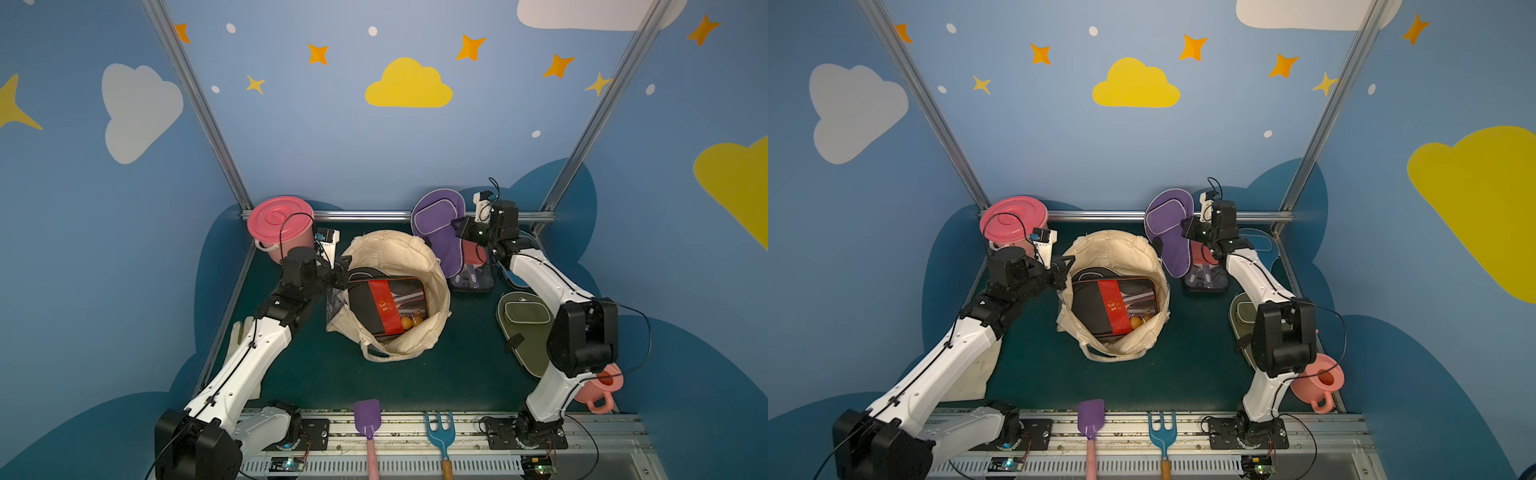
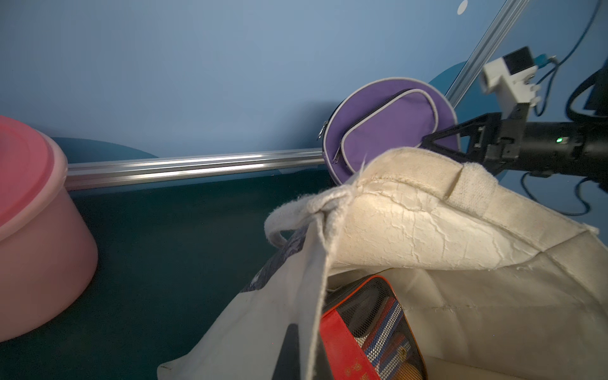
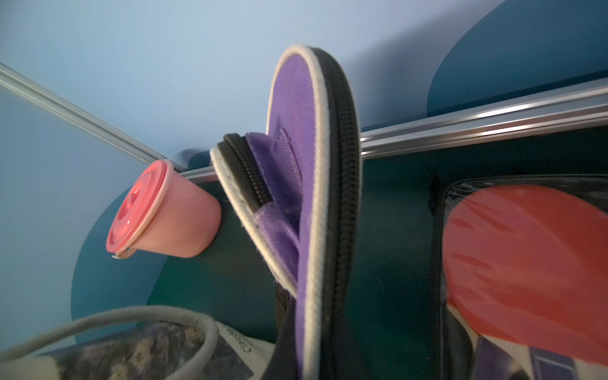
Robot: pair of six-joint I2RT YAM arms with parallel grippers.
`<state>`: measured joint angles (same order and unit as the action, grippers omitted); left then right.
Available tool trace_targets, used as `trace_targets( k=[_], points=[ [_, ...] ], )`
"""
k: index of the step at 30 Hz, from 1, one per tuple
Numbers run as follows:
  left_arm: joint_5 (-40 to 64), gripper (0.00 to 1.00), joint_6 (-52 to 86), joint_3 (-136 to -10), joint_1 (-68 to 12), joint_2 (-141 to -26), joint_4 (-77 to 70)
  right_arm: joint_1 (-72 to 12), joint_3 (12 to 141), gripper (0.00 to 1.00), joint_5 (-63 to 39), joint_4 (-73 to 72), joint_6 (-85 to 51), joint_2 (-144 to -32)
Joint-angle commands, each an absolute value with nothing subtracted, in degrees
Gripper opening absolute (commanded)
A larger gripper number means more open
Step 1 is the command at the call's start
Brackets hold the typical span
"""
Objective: Remove the ping pong set from the canvas bag
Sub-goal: Place the ping pong set at the center of the board.
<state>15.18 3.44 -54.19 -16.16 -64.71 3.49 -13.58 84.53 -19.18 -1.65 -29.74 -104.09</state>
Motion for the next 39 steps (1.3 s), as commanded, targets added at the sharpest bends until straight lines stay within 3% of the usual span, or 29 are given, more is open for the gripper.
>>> trace_targets(
  k=[1, 5, 16, 33, 39],
  points=[
    [17.4, 0.04, 4.4, -54.8, -16.3, -64.3, 3.7, -13.4, 82.5, 0.00, -20.1, -14.6, -38.6, -107.7],
    [17.4, 0.04, 4.3, -55.0, -16.2, -63.9, 4.7, -13.6, 80.1, 0.00, -19.9, -21.4, -42.7, -112.1],
    [17.7, 0.04, 4.7, -55.3, -16.3, -64.6, 4.2, -15.6, 81.4, 0.00, -18.8, -21.9, -45.2, -122.4],
    [18.0, 0.04, 4.5, -55.7, -16.3, -65.9, 3.5, -15.8, 91.9, 0.00, -19.7, -7.2, -41.4, -130.8],
    [18.5, 0.04, 4.7, -55.9, -16.3, -66.6, 3.1, -15.7, 94.6, 0.15, -19.6, -3.6, -39.6, -132.1]
  ],
)
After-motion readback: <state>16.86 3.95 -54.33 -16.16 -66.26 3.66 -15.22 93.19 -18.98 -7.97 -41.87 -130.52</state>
